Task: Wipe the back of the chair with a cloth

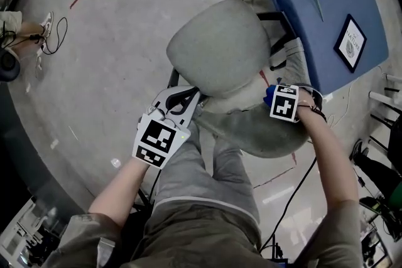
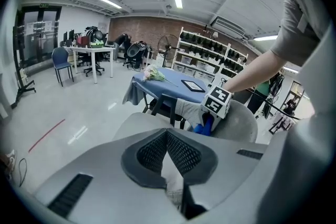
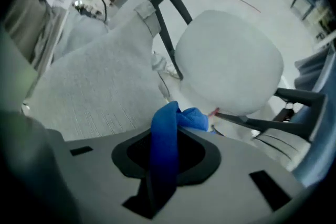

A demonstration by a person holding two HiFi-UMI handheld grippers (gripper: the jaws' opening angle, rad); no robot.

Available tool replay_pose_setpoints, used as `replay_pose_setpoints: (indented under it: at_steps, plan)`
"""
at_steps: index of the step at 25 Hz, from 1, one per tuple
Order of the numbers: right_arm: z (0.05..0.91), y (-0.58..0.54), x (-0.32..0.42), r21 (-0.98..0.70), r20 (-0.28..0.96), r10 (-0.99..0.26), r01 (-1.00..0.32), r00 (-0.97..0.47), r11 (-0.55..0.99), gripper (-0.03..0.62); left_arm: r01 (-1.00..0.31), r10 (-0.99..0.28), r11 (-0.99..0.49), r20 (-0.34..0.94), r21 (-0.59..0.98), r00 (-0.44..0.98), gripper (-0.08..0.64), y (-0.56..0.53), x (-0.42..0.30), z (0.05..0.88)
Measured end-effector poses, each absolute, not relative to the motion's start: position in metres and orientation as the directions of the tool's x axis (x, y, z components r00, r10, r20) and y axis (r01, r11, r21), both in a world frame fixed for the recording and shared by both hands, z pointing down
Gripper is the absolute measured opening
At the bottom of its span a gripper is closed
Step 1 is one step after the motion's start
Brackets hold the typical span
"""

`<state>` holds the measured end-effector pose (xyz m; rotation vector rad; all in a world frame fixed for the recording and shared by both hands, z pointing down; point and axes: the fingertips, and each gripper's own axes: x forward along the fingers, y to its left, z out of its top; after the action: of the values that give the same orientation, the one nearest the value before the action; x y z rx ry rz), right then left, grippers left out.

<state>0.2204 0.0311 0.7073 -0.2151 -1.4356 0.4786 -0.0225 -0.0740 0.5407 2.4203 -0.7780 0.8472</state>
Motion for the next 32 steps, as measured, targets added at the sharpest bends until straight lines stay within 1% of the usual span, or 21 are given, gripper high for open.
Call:
replay_pose_setpoints:
  at_steps: [2,3,5,7,9,11,13,16,19,23,26,29,32]
  plan:
    - [0.707,0.062,0.18,-0.541,0.839,0.54,-0.202,-0.066,0.816,0.1,-0.642,-0.356,-0.731,0.673,0.232,0.648,0.017,-0.072,-0.028,0.543]
    - [0.708,0.075,0.16,-0.57,0.822,0.56,-0.188,-0.109,0.8,0.1,-0.644,-0.355,-0.729,0.675,0.234,0.647,0.017,-0.071,-0.031,0.545]
    - [0.709,0.096,0.119,-0.569,0.821,0.546,-0.157,-0.17,0.807,0.1,-0.645,-0.35,-0.727,0.68,0.236,0.644,0.017,-0.068,-0.038,0.548]
    - [0.702,0.104,0.074,-0.529,0.838,0.494,-0.125,-0.233,0.839,0.095,-0.645,-0.343,-0.727,0.69,0.235,0.638,0.017,-0.064,-0.046,0.551]
    - [0.691,0.098,0.034,-0.491,0.843,0.444,-0.099,-0.303,0.865,0.095,-0.648,-0.339,-0.724,0.697,0.236,0.632,0.017,-0.062,-0.054,0.553]
    - [0.681,0.087,0.002,-0.481,0.828,0.42,-0.085,-0.371,0.873,0.095,-0.652,-0.338,-0.721,0.702,0.235,0.627,0.017,-0.06,-0.062,0.553]
    - [0.679,0.08,-0.014,-0.479,0.817,0.419,-0.062,-0.395,0.875,0.097,-0.655,-0.339,-0.719,0.705,0.233,0.623,0.017,-0.06,-0.067,0.554]
    - [0.686,0.081,-0.006,-0.514,0.802,0.452,-0.063,-0.391,0.856,0.095,-0.655,-0.341,-0.719,0.703,0.233,0.624,0.017,-0.06,-0.071,0.555]
    - [0.698,0.095,0.035,-0.543,0.813,0.489,-0.108,-0.316,0.832,0.095,-0.648,-0.335,-0.724,0.701,0.237,0.63,0.017,-0.057,-0.073,0.557]
    - [0.703,0.099,0.11,-0.494,0.865,0.471,-0.132,-0.173,0.859,0.094,-0.619,-0.302,-0.75,0.712,0.233,0.634,0.017,-0.047,-0.068,0.563]
    - [0.702,0.082,0.165,-0.448,0.893,0.45,-0.131,-0.013,0.884,0.094,-0.611,-0.292,-0.755,0.713,0.237,0.637,0.017,-0.044,-0.064,0.563]
    - [0.7,0.05,0.22,-0.358,0.915,0.376,-0.131,0.15,0.924,0.094,-0.606,-0.294,-0.76,0.706,0.237,0.645,0.017,-0.044,-0.056,0.559]
    - [0.691,0.006,0.263,-0.213,0.938,0.252,-0.176,0.239,0.961,0.094,-0.595,-0.289,-0.768,0.702,0.236,0.651,0.017,-0.043,-0.05,0.555]
